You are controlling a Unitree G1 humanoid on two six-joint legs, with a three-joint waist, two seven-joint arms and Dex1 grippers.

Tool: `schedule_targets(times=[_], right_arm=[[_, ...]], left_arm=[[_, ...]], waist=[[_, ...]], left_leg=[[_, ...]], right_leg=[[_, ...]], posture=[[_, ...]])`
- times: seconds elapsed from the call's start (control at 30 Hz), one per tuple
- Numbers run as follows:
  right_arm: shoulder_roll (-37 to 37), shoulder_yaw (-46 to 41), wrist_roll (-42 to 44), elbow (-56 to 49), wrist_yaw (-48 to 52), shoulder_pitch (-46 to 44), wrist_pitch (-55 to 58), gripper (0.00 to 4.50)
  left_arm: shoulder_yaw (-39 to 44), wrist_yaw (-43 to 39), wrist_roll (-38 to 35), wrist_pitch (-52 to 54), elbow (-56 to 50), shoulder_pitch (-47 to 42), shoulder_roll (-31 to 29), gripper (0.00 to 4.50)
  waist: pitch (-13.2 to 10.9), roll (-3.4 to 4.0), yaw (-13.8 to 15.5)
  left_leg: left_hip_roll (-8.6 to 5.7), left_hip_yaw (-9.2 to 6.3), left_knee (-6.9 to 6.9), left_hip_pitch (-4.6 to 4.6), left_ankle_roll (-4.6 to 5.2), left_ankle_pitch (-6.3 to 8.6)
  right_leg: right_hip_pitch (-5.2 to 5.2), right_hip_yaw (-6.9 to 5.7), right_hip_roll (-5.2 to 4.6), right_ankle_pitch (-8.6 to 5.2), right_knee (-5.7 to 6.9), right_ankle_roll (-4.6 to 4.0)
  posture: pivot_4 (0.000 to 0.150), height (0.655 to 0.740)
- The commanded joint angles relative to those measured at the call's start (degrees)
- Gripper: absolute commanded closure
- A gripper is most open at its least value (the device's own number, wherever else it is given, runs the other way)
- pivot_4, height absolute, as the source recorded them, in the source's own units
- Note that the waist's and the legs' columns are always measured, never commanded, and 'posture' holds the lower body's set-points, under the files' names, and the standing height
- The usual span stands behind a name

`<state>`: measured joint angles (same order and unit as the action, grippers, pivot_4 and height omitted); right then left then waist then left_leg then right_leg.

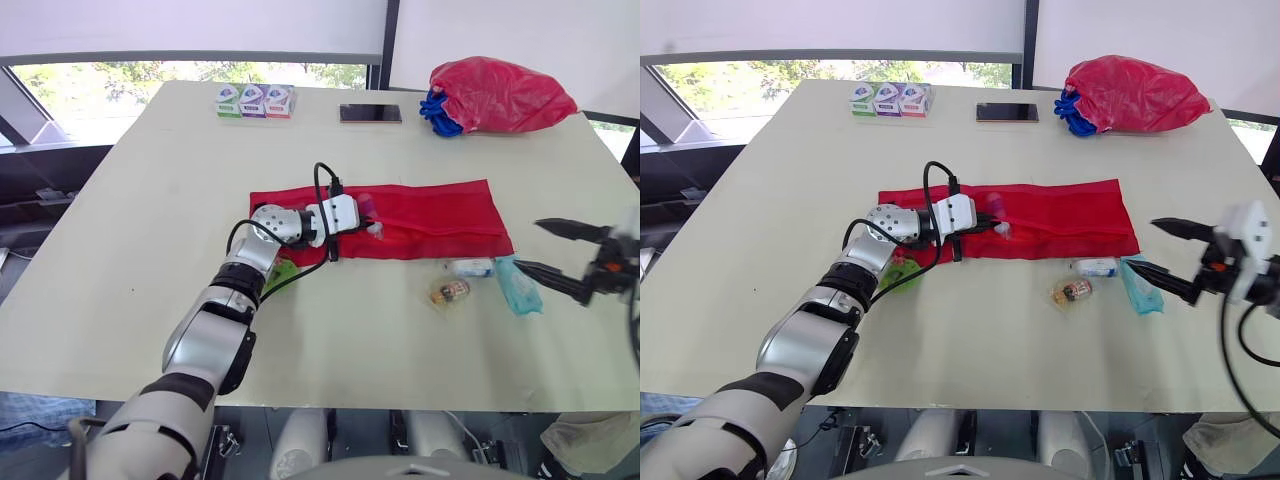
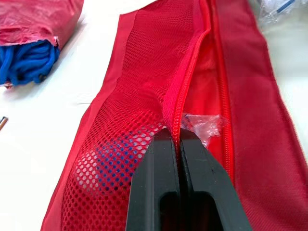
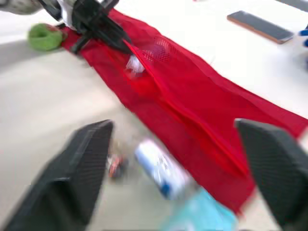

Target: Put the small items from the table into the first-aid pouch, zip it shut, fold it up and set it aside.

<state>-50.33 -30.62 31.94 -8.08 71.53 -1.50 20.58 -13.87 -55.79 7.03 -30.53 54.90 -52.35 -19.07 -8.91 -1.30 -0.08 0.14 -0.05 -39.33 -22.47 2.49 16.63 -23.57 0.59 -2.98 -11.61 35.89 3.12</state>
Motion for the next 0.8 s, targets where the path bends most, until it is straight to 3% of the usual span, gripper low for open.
schedule_targets(times=[0.03, 0.27, 0.43, 0.6, 0.8], right_arm=[[-4.60, -8.85, 3.11, 0.57, 5.70, 2.74, -1.22, 0.07], [-11.38, -19.06, 4.49, 3.62, 14.61, 10.04, 0.31, 0.07], [-12.54, -19.95, 4.90, 3.68, 16.48, 11.52, 0.55, 0.07], [-12.01, -15.73, 5.39, 2.44, 15.85, 9.67, -0.18, 0.07], [-11.40, 0.62, -2.89, 7.00, 13.60, 0.65, -9.18, 0.07]], left_arm=[[1.27, -0.53, -0.68, -2.13, 0.82, -1.23, -1.78, 4.50], [1.24, -0.99, -0.50, -3.68, 2.96, -2.26, -2.48, 4.50], [1.21, -1.06, -0.35, -4.28, 4.01, -2.98, -2.31, 4.50], [1.22, -1.10, -0.29, -4.68, 4.42, -3.16, -2.29, 4.50], [1.13, -1.14, -0.25, -4.66, 4.22, -3.03, -2.02, 4.50]], waist=[[0.00, 0.00, -0.04], [-0.01, -0.02, -0.02], [-0.01, -0.03, -0.02], [-0.01, -0.03, -0.03], [-0.02, -0.03, -0.20]], left_leg=[[0.00, 0.00, 0.00, 0.01, 0.00, 0.00], [0.13, 0.12, 0.00, 0.04, 0.00, 0.00], [0.13, 0.15, 0.00, 0.05, 0.00, 0.01], [0.13, 0.16, -0.01, 0.06, 0.00, 0.00], [0.13, 0.18, -0.01, 0.07, 0.00, 0.00]], right_leg=[[0.00, 0.01, 0.00, 0.00, 0.00, 0.00], [0.01, 0.15, -0.01, 0.00, -0.03, 0.01], [0.00, 0.18, -0.01, -0.01, -0.03, 0.01], [0.00, 0.20, -0.01, -0.01, -0.03, 0.02], [0.00, 0.20, 0.00, -0.01, -0.02, 0.02]], posture=[[0.150, 0.7400], [0.150, 0.7400], [0.150, 0.7400], [0.150, 0.7400], [0.150, 0.7400]])
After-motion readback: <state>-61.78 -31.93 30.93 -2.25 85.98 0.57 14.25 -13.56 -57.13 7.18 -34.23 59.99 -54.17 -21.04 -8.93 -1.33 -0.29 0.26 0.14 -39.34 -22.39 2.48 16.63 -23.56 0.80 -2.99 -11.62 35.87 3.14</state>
